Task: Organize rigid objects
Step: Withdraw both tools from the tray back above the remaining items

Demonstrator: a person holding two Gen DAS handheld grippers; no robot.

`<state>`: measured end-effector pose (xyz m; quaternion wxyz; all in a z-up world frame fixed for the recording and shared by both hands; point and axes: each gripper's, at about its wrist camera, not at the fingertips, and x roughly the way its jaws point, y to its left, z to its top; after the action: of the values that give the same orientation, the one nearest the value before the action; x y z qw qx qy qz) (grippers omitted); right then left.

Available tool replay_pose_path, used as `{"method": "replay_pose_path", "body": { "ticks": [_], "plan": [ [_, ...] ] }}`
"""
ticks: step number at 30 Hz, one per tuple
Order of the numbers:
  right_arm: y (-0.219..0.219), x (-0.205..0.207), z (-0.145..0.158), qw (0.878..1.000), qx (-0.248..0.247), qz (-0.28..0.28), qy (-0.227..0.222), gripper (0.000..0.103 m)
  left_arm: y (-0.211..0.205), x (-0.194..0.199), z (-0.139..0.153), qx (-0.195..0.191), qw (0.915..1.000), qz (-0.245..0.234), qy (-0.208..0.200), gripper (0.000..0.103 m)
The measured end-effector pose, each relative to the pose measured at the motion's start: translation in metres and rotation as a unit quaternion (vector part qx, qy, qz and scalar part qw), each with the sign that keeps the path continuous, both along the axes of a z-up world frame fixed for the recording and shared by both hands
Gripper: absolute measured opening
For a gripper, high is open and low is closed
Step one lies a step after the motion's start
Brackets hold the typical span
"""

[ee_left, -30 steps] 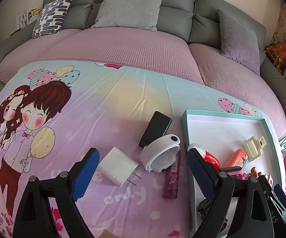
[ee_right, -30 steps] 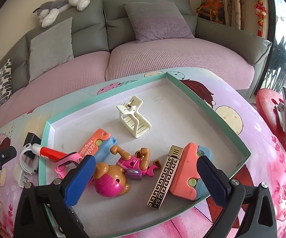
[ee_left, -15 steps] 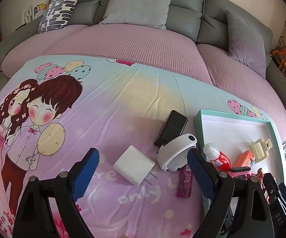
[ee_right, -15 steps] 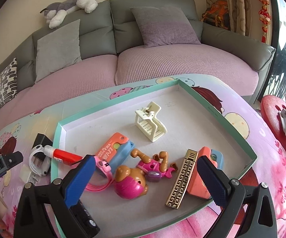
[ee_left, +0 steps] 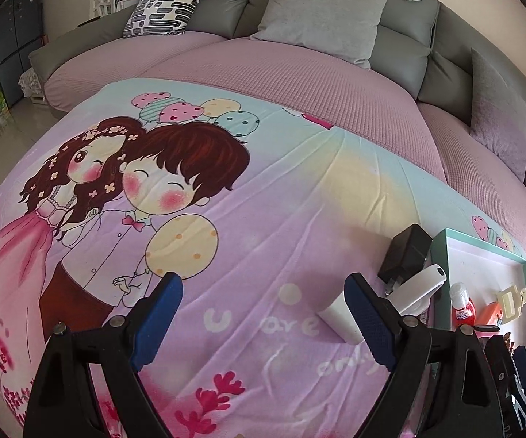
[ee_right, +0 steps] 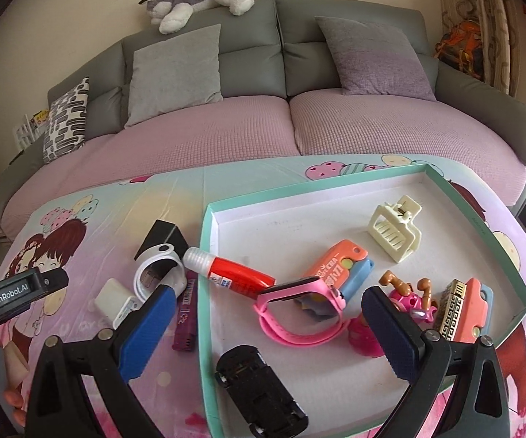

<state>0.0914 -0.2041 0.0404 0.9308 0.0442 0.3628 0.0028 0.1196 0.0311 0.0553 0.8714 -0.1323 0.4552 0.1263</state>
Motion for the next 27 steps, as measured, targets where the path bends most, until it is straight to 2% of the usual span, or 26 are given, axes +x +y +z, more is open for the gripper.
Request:
{"method": "replay_pose_path", "body": {
  "ticks": [14,17,22,27],
  "plan": [
    [0.043,0.008,-0.007,0.999,0.010,0.034,0.011,0.103,0.048,-0.018,-0.009,-0.010,0.9988,0.046,0.014,0.091],
    [0.051,0.009,-0.009,0.999,-0.001,0.043,0.013,0.103,0.052,-0.018,-0.011,-0.013,0.9986,0.049,0.015,0.091],
    [0.050,0.009,-0.012,0.999,-0.007,0.040,0.016,0.103,0.042,-0.012,-0.016,-0.016,0.9993,0.030,0.018,0.091],
    [0.039,0.009,-0.010,1.000,-0.006,0.023,0.013,0.103,0.016,-0.002,-0.020,-0.018,0.9992,-0.028,0.024,0.091]
  ]
}}
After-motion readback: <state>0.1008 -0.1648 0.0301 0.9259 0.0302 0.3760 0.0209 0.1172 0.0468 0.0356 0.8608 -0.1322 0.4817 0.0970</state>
